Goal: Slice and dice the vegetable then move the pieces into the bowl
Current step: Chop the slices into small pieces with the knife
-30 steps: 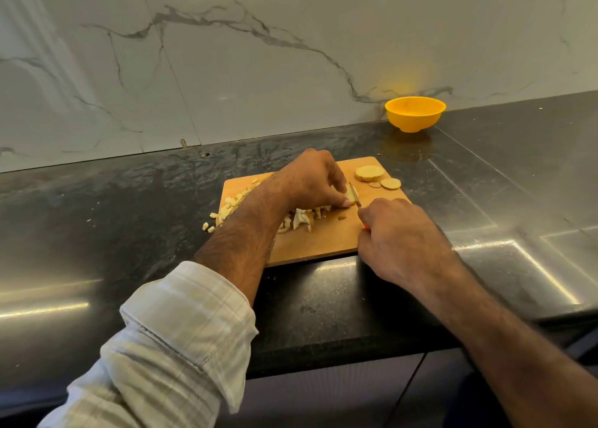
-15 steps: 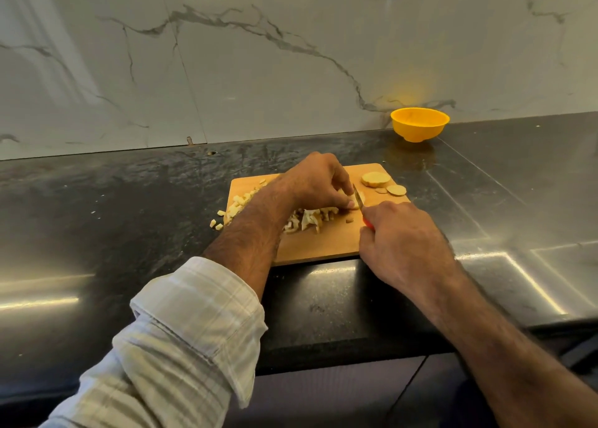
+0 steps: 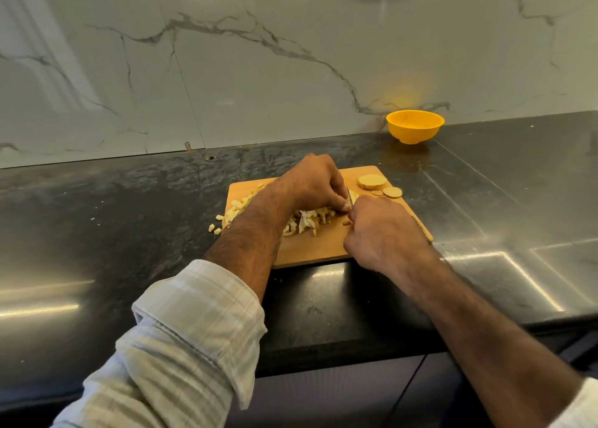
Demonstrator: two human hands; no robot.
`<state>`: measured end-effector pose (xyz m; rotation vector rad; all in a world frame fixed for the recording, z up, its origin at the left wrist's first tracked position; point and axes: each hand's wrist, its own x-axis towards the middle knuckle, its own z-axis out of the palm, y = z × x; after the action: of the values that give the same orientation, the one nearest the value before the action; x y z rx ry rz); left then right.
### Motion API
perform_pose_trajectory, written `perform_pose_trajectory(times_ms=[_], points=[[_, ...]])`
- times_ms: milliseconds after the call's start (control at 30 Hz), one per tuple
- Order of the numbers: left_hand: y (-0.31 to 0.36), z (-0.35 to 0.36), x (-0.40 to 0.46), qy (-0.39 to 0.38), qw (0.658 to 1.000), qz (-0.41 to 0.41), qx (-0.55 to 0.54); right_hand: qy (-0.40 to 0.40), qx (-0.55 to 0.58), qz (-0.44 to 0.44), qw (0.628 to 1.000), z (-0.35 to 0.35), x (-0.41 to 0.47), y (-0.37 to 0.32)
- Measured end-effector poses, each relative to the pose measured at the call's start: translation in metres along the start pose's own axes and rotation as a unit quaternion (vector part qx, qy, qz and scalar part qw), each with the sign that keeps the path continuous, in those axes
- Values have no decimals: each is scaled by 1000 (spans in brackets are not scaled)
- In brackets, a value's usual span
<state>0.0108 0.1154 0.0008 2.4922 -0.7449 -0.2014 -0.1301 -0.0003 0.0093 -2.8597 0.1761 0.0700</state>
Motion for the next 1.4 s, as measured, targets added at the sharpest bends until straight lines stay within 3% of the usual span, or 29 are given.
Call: perform_pose_trajectory(times_ms=[200, 367, 800, 1133, 1400], points=[[-2, 0, -5, 11, 1000, 8, -4, 32, 9, -22, 999, -2, 12, 2], [-9, -7, -8, 14, 1000, 10, -8, 104, 21, -27, 994, 10, 0, 18], [-7, -4, -5, 14, 1000, 5, 25, 49, -19, -35, 998, 17, 1, 1], [0, -6, -10, 23, 999, -1, 35, 44, 28, -17, 999, 8, 31, 8], [-11, -12, -14, 23, 1000, -7, -9, 127, 24, -70, 989, 17, 11, 21]])
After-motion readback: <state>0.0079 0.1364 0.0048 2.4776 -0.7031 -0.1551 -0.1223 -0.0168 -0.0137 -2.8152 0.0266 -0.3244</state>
